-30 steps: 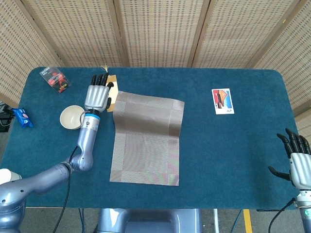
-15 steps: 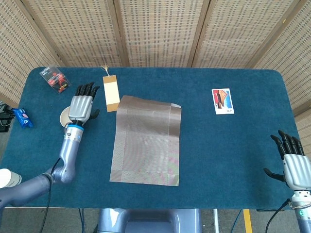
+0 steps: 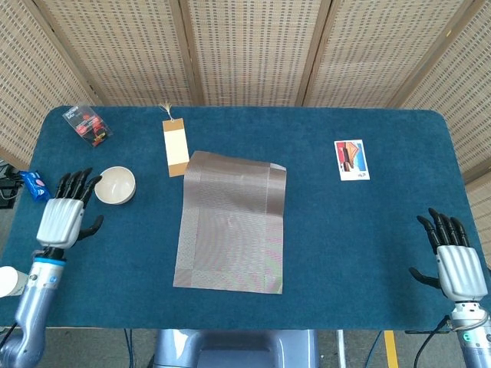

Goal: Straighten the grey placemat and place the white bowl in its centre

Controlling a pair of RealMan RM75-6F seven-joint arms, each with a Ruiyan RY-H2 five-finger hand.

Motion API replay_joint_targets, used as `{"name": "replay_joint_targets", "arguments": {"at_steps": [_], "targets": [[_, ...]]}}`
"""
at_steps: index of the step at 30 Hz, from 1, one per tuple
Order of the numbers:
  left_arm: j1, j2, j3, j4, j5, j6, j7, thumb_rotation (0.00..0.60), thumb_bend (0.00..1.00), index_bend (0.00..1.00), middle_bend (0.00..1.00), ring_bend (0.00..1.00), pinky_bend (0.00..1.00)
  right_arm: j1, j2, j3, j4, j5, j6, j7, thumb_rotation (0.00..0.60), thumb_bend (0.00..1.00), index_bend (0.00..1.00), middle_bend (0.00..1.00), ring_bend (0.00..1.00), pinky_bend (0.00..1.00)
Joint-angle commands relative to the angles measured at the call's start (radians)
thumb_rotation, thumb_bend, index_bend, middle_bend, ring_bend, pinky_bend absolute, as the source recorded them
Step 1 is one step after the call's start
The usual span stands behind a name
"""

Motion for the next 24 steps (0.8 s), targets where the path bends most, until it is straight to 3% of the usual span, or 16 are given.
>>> {"name": "replay_joint_targets", "arguments": {"at_steps": [1, 8, 17, 24], "targets": [[0.076, 0.049, 0.062, -0.045, 0.054, 0.064, -0.038, 0.6, 0.34, 0.1, 0.0, 0.0, 0.0, -0.003, 0.001, -0.001, -0.001, -0.004, 0.006, 0.004, 0.6, 0.04, 0.13, 0.0, 0.0, 0.0], [0.211, 0.047, 0.14, 0.02, 0.156, 0.229, -0.065, 0.6, 0.34, 0.1, 0.0, 0.0, 0.0, -0.004, -0.004, -0.008, 0.009, -0.032, 0.02, 0.009, 0.6, 0.03, 0.13, 0.0, 0.0, 0.0], [0.246, 0.029, 0.138, 0.086, 0.193, 0.249, -0.126, 0.6, 0.34, 0.1, 0.0, 0.0, 0.0, 0.006, -0.06, -0.071, 0.01, -0.121, -0.002, -0.076, 0.6, 0.03, 0.13, 0.0, 0.0, 0.0], [0.261, 0.032, 0.13, 0.092, 0.224, 0.266, -0.167, 0.6, 0.34, 0.1, 0.0, 0.0, 0.0, 0.049, -0.135, -0.142, -0.063, -0.226, -0.089, -0.133, 0.6, 0.03, 0.14, 0.0, 0.0, 0.0]]}}
